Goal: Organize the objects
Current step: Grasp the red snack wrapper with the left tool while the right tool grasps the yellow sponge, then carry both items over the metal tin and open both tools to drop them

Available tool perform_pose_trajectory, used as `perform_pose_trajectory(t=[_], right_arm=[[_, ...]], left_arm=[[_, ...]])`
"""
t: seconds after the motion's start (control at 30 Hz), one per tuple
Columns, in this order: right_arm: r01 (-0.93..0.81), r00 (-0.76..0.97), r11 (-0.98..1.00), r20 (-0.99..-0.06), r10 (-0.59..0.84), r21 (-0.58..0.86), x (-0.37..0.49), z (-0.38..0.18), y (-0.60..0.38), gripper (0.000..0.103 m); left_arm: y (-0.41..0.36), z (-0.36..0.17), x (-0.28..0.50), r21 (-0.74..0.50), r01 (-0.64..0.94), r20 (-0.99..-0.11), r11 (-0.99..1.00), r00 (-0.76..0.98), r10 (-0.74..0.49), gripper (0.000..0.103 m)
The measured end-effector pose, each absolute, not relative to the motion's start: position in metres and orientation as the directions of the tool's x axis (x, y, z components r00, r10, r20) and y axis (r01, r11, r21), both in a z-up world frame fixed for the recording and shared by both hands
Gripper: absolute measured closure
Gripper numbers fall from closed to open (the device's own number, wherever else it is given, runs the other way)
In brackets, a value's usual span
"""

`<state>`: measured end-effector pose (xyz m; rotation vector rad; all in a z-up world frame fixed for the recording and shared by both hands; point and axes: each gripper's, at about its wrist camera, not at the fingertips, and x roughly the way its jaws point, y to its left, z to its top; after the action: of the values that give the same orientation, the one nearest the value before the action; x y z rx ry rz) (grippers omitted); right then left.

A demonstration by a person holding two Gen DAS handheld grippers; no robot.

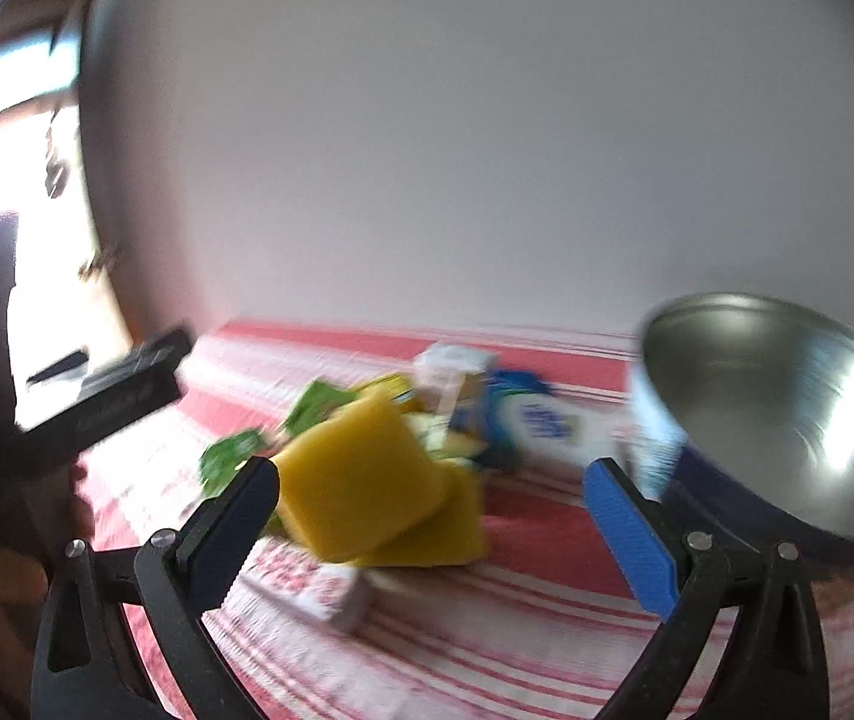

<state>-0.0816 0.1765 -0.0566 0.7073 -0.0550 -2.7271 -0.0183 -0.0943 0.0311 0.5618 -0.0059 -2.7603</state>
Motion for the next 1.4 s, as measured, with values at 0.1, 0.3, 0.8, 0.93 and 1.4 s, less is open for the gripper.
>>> perform_pose_trajectory(t=[0.1, 0.3, 0.8, 0.93, 1.4], right_arm=[[0.332, -0.812, -0.943, -0.498, -0.303, 0.033, -0.092, -0.060, 0.151, 0.001], [0.314, -0.771, -0.949, -0.590, -0.241, -0.022, -0.119, -0.076, 0.133, 0.028], [0.133, -0.930, -0.990, -0.341, -0.138, 0.040, -0.059, -0.012, 0.224, 0.028], [0.069, -0.928, -0.993, -0.360, -0.097, 0.090, -0.063, -0.011, 0.251, 0.028], [0.021, -0.920, -0.978, -0.378, -0.100, 0.206, -0.062, -0.013, 0.279, 0.028]], left_arm=[[-0.108, 0.029, -0.025, 0.034, 0.319, -0.408, -0.947, -0.861, -0.305, 0.000], [-0.139, 0.019, -0.039, -0.138, 0.253, -0.526, -0.958, -0.838, -0.145, 0.000], [-0.054, 0.016, -0.020, 0.054, -0.144, -0.483, -0.988, -0.870, 0.100, 0.000], [-0.025, 0.005, -0.010, 0.173, -0.275, -0.501, -0.946, -0.852, 0.156, 0.004], [-0.017, -0.031, -0.049, 0.221, -0.364, -0.690, -0.905, -0.714, 0.119, 0.039]])
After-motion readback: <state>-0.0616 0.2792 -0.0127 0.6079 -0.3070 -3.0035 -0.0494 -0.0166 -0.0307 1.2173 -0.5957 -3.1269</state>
